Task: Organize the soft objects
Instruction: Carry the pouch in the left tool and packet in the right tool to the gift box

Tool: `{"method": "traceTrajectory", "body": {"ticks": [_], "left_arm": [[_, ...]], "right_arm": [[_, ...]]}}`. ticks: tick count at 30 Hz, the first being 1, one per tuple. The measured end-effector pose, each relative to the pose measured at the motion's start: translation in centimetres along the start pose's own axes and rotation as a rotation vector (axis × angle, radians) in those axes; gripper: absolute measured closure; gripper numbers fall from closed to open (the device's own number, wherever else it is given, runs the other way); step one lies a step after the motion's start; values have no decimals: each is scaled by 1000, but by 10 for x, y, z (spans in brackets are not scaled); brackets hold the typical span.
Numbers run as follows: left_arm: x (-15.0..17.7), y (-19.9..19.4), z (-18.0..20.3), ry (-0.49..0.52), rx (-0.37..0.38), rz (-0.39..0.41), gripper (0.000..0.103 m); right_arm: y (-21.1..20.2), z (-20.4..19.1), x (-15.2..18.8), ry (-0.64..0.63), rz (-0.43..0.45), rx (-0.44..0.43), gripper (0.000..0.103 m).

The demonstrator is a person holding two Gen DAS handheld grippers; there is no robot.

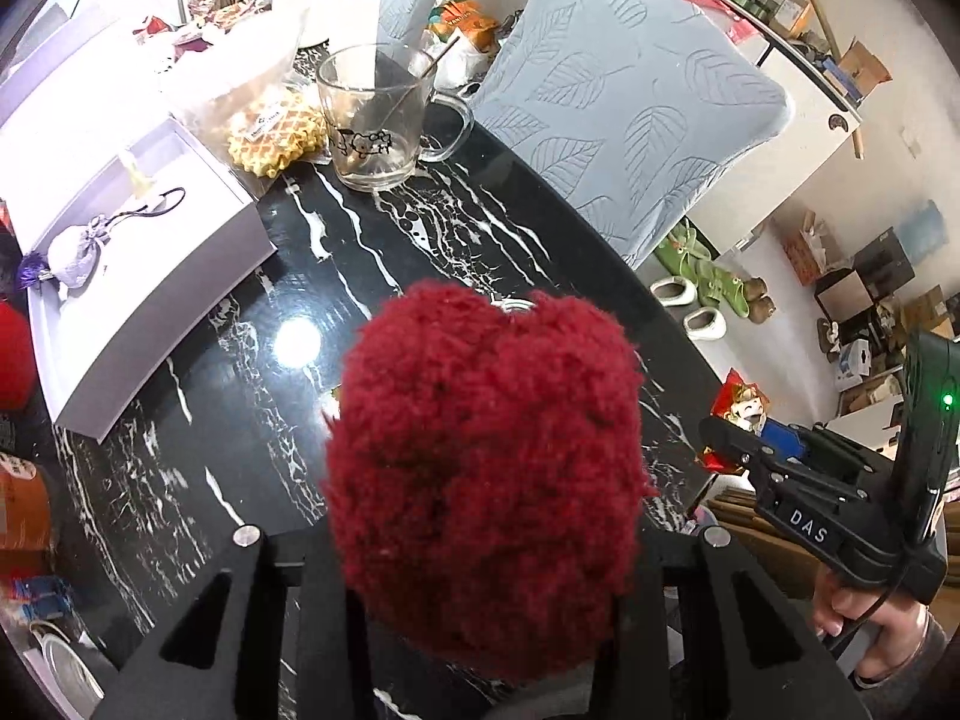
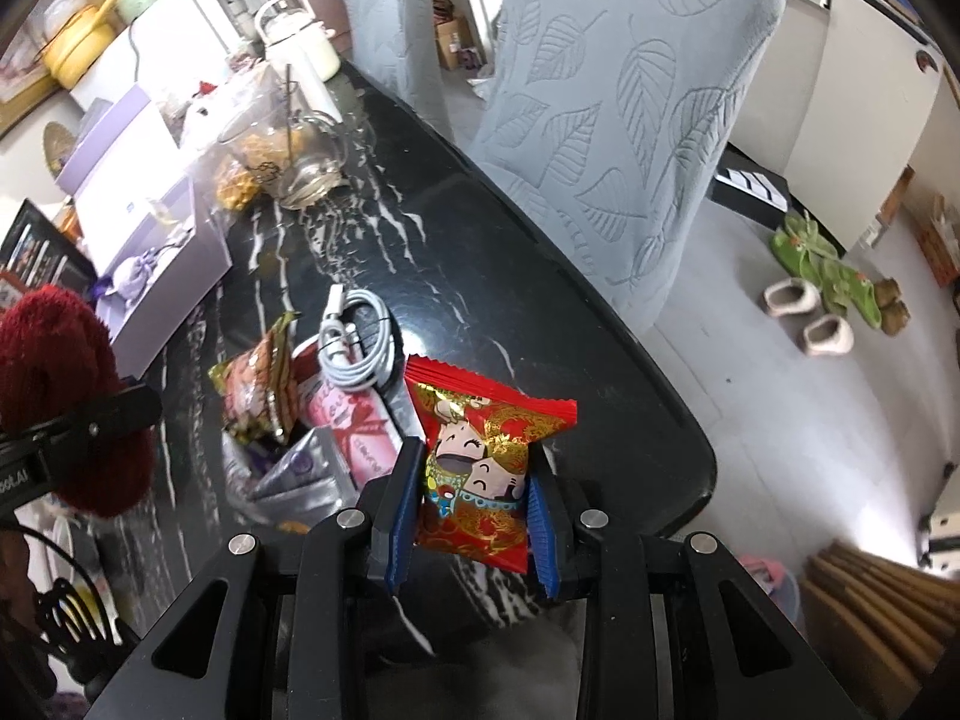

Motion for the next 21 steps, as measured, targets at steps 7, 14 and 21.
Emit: {"method": "traceTrajectory", "body": {"ticks": [7, 14, 21], "left_arm": [[3, -23, 4, -37, -14, 33, 69], [12, -44, 2, -107, -36, 64, 69], [28, -58, -2, -187, -72, 88, 69]], "right_arm": [[-14, -12, -1, -62, -17, -39, 72], [-21, -32, -4, -174, -38, -94, 72], [-23, -54, -5, -278, -72, -157, 72]]}}
Point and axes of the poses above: each gripper's, at about its wrist camera, not at the fingertips, and y roughly the way its jaws point, z to its right, x to its underside, the point moved 7 cm from there along y, roughly the way its jaws point, and after that the axes turned 14 degrees about -x, right-handed, at the moved point
